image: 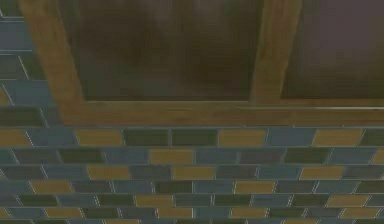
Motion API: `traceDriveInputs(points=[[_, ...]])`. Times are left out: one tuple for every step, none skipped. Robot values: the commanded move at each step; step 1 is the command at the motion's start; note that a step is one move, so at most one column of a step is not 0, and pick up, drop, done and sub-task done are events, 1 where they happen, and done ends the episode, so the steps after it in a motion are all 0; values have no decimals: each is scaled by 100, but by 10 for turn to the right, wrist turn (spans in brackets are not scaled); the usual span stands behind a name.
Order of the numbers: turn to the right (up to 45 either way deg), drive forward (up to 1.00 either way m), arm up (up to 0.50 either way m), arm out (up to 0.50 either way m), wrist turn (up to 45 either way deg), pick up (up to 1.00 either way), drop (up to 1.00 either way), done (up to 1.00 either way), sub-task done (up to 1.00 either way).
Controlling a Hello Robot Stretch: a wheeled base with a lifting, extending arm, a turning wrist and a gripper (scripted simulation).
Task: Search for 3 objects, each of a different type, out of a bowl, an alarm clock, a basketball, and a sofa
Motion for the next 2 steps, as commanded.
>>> traceDriveInputs(points=[[450, 0, 0, 0, 0, 0, 0, 0, 0], [450, 0, 0, 0, 0, 0, 0, 0, 0]])
